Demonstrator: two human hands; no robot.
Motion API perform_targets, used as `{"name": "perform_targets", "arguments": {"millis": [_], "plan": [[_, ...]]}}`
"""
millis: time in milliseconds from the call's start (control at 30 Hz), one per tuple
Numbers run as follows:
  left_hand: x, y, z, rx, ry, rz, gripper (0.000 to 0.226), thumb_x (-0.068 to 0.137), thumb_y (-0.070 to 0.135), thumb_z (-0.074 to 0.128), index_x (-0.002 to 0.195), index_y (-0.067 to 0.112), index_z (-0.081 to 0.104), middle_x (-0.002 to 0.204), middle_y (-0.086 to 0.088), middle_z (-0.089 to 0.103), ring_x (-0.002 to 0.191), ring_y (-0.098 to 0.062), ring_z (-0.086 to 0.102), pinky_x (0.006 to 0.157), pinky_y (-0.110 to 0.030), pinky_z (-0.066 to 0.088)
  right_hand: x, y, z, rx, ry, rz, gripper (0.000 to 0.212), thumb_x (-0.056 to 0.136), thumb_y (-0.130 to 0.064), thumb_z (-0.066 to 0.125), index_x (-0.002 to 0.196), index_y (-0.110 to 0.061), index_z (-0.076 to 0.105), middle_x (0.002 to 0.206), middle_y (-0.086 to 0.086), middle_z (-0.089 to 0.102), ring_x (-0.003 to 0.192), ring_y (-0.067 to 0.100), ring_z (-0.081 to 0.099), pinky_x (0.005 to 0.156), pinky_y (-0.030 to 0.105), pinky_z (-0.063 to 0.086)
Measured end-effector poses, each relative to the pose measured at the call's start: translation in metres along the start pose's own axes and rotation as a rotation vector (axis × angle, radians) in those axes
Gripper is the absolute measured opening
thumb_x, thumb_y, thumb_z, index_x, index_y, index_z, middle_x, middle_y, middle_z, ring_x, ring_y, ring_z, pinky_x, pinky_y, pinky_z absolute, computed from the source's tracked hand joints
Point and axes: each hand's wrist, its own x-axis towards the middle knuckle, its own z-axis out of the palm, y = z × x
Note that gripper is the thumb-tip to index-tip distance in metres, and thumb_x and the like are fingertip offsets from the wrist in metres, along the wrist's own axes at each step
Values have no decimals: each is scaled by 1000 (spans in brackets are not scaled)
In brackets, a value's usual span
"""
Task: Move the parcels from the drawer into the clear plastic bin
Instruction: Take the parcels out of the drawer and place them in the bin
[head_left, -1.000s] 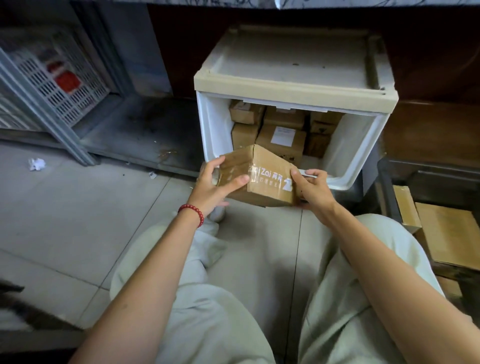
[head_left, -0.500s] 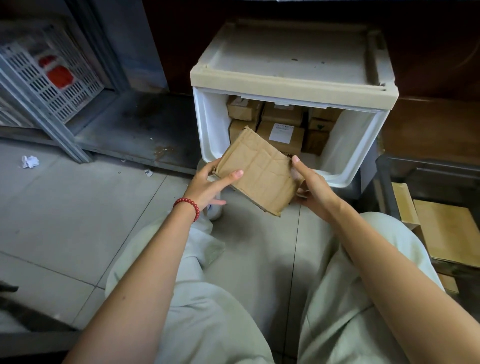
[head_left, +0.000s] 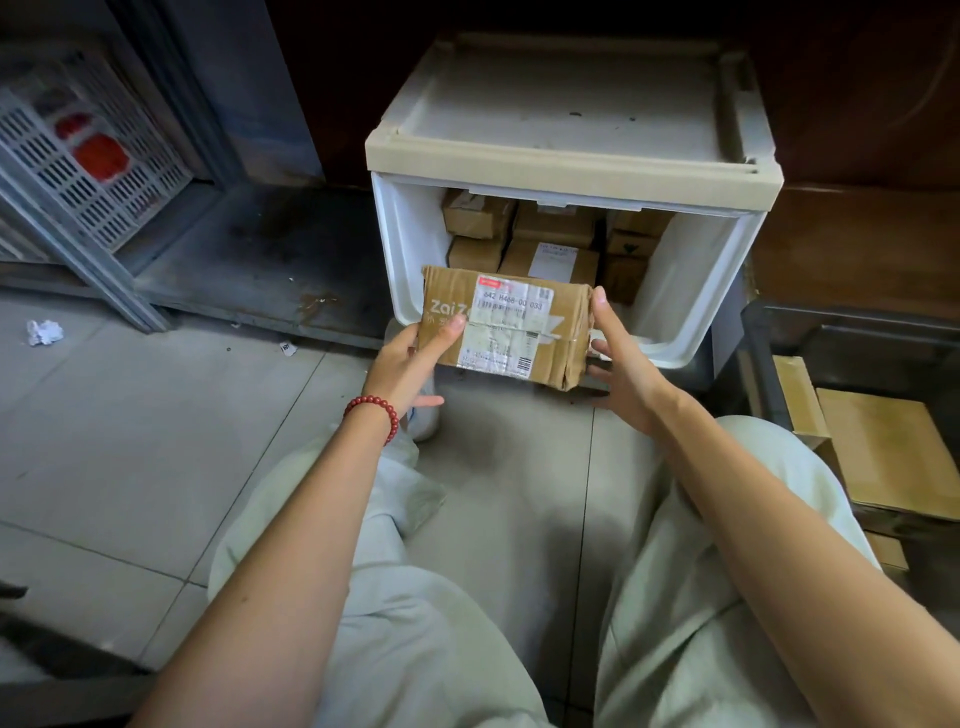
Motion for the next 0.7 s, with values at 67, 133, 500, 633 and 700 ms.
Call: {"name": "perform_targets", "arguments": {"millis": [67, 133, 500, 633, 700], "plan": [[4, 4, 8, -15, 11, 12, 60, 70, 70, 61, 117, 34, 58, 119, 10, 56, 113, -15, 52, 64, -31, 60, -5, -6, -1, 46, -21, -10, 64, 86, -77, 29, 140, -44, 39, 139, -6, 52, 123, 26, 53, 95, 50, 47], [7, 12, 21, -51, 17, 28, 54, 75, 64, 63, 115, 28, 56, 114, 11, 57, 108, -11, 55, 61, -32, 59, -11, -16, -7, 73, -12, -48, 60, 87, -76, 32, 132, -41, 51, 111, -12, 70, 103, 17, 67, 74, 37, 57], [11, 94, 152, 47, -195, 270, 59, 64, 78, 55, 106, 38, 49, 115, 2, 62, 104, -17, 62, 92, -46, 50, -72, -52, -134, 220, 256, -74, 68, 86, -67, 47, 144, -33, 35, 127, 6, 60, 111, 26, 61, 81, 43, 50], [-2, 109, 212, 81, -388, 323, 60, 69, 66, 60, 120, 40, 43, 121, 1, 60, 108, -21, 60, 93, -48, 50, -112, -45, -186, 155, 419, -14, 77, 78, -77, 48, 142, -38, 32, 128, 4, 57, 112, 25, 57, 77, 45, 50], [-9, 110, 244, 99, -442, 346, 57, 73, 62, 62, 122, 39, 43, 120, 3, 59, 109, -19, 59, 91, -42, 50, -132, -35, -209, 169, 477, 11, 78, 74, -78, 52, 140, -41, 33, 128, 3, 57, 111, 26, 58, 75, 45, 52]]}}
